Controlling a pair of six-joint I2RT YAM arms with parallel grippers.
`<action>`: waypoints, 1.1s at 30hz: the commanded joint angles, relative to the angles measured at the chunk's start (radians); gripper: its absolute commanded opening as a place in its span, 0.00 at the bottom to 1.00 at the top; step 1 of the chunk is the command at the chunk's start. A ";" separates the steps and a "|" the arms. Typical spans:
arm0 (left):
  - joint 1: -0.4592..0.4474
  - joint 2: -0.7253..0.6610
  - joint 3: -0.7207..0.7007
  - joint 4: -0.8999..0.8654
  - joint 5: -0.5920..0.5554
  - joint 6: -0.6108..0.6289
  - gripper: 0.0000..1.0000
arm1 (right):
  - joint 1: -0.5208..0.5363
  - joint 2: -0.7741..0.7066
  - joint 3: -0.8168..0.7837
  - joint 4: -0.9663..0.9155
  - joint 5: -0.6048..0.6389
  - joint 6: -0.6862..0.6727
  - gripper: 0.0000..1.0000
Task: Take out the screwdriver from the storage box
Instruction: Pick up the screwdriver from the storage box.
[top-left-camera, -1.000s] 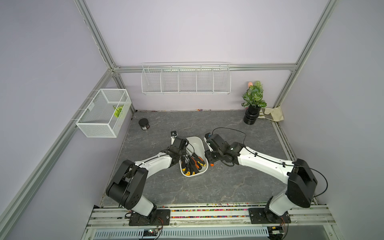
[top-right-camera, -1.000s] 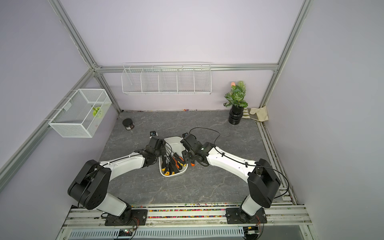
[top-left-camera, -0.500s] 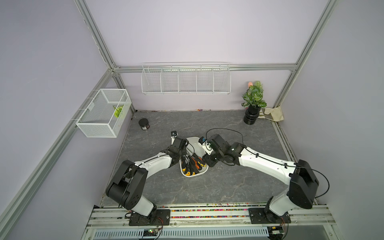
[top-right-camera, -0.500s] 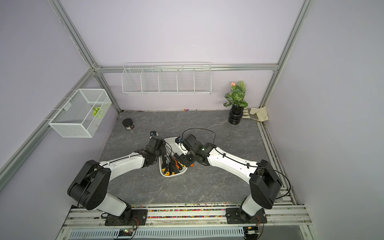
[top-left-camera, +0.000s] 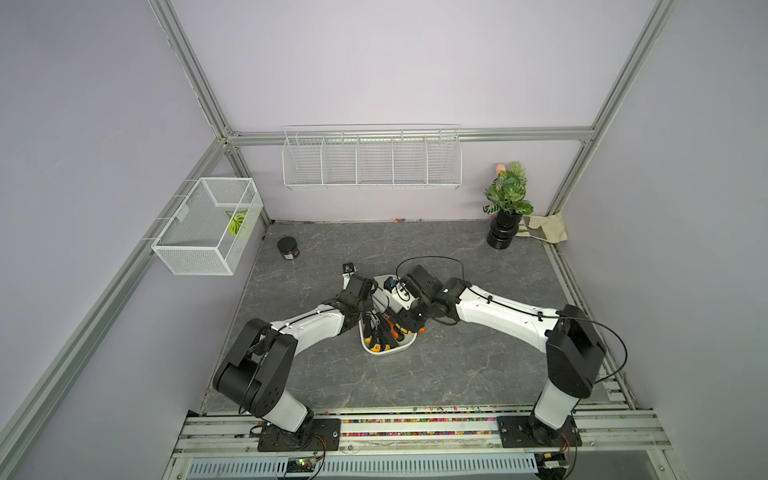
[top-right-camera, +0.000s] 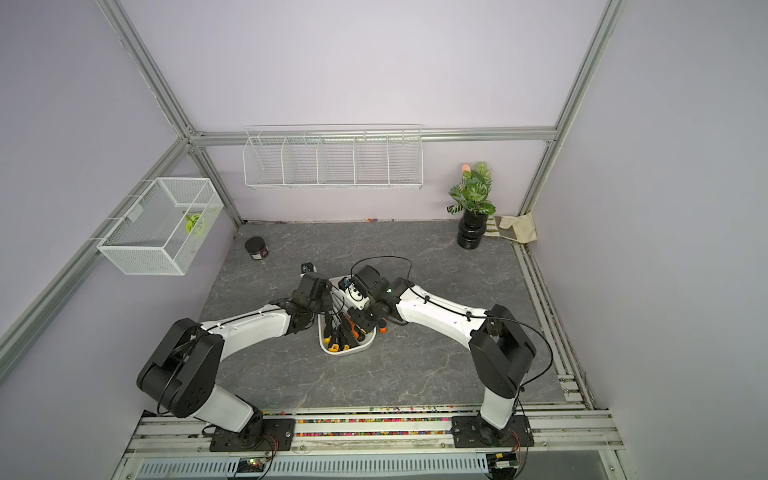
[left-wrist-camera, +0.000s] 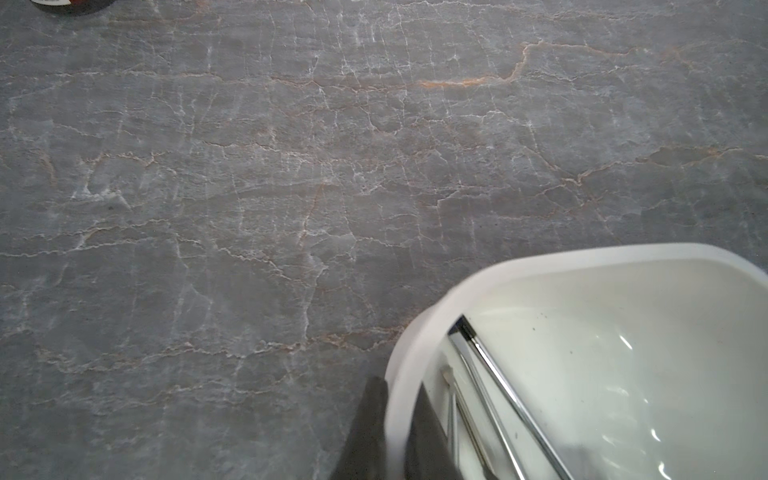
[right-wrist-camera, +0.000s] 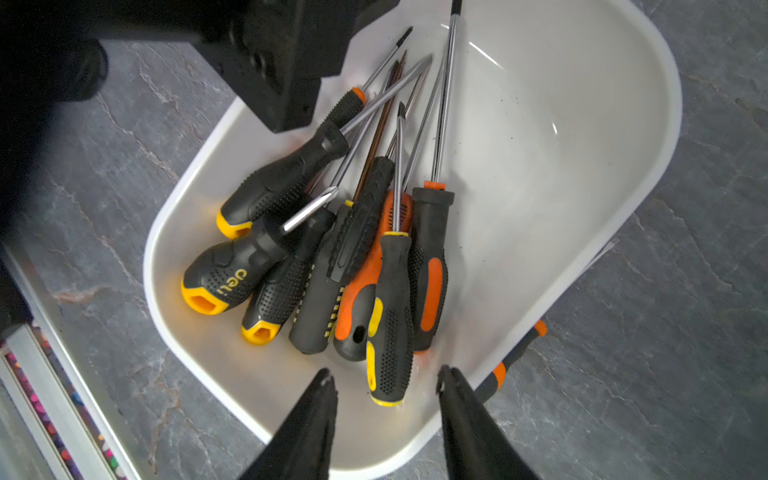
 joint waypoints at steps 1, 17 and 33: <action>0.002 0.016 0.022 -0.001 0.010 0.016 0.00 | 0.006 0.049 0.056 -0.071 0.035 -0.047 0.45; 0.002 0.014 0.023 0.003 0.020 0.013 0.00 | -0.007 0.188 0.197 -0.232 -0.005 -0.094 0.45; 0.006 0.017 0.040 -0.007 0.032 0.001 0.00 | -0.023 0.269 0.214 -0.287 -0.060 -0.100 0.42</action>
